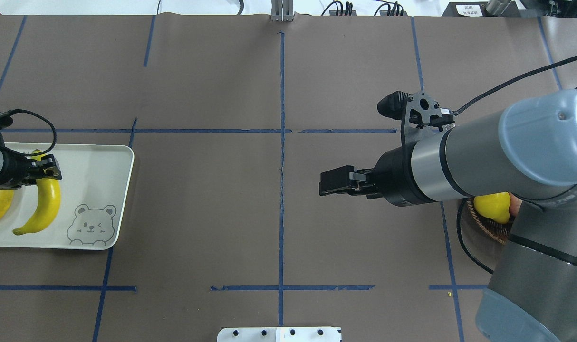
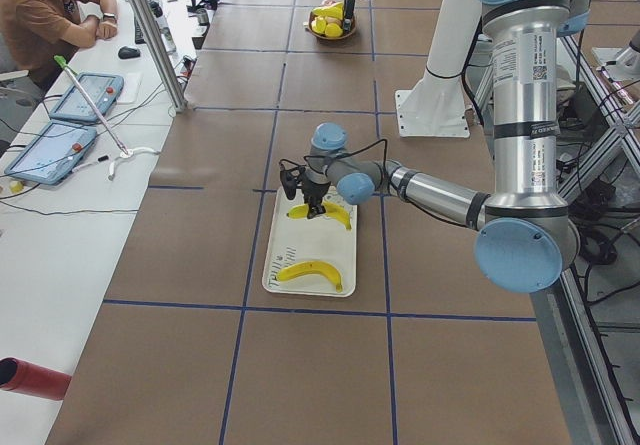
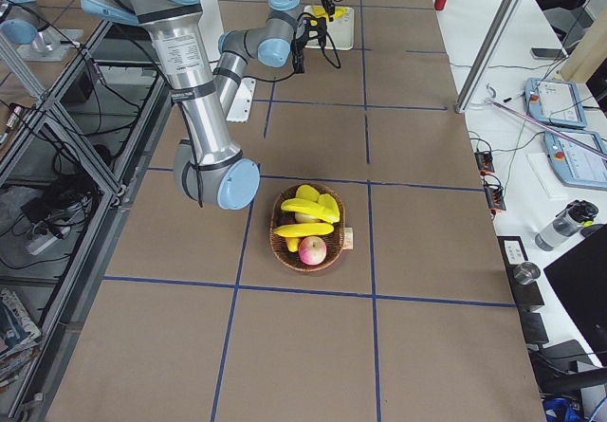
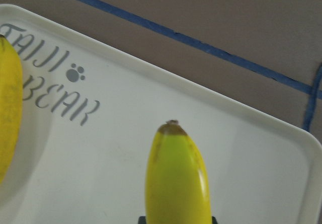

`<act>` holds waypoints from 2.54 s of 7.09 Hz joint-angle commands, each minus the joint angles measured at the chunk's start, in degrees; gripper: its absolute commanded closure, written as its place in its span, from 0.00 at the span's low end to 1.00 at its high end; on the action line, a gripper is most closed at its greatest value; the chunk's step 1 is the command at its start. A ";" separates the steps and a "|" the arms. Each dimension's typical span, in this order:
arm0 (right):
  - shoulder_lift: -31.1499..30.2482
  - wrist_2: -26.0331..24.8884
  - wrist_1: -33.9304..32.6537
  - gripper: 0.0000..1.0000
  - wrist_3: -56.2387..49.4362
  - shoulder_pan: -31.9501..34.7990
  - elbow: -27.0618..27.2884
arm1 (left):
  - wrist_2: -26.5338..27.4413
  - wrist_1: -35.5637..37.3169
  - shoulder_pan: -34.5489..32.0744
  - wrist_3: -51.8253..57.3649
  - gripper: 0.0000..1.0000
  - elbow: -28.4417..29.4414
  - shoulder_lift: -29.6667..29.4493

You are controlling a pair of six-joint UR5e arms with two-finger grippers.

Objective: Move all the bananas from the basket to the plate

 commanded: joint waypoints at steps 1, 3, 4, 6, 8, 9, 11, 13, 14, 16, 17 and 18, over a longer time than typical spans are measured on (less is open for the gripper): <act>-0.01 0.01 0.00 0.00 0.02 0.00 0.17 | 0.05 0.09 -2.36 2.33 1.00 3.39 0.15; -0.10 0.01 0.00 0.00 0.28 0.00 0.52 | 0.40 -0.09 -2.37 2.42 1.00 5.94 -0.55; -0.01 0.01 0.00 0.00 0.29 0.00 0.52 | 0.58 -0.09 -2.37 2.42 1.00 6.39 -0.64; -0.01 0.10 0.00 0.00 0.29 0.26 0.61 | 0.67 -0.09 -2.46 2.42 0.28 6.39 -0.73; -0.01 0.36 -0.09 0.00 0.29 0.26 0.61 | 3.55 -0.26 -2.46 2.33 0.01 6.21 0.14; -0.36 0.45 -0.09 0.00 0.20 0.61 0.61 | 3.04 -0.09 -2.46 2.42 0.01 5.00 0.15; -5.95 1.41 0.09 0.00 -1.37 4.46 1.92 | -0.01 2.18 -3.33 2.42 0.01 -1.22 -0.11; -15.69 1.07 0.00 0.00 -3.67 7.97 4.91 | -1.18 7.02 -4.04 2.24 0.01 -5.20 -4.40; -19.92 0.89 0.17 0.00 -3.76 8.78 5.35 | -1.18 7.12 -3.43 1.37 0.00 -5.73 -5.55; -27.65 0.37 0.00 0.00 0.26 9.05 5.53 | -1.09 7.90 -0.90 -3.44 0.00 -5.91 -9.41; -29.35 -0.25 0.00 0.00 3.50 9.05 5.01 | -1.09 8.52 -0.44 -3.82 0.00 -5.91 -11.00; -31.80 -1.91 0.00 0.00 4.75 9.05 4.31 | -1.18 8.53 0.35 -4.87 0.00 -6.18 -12.15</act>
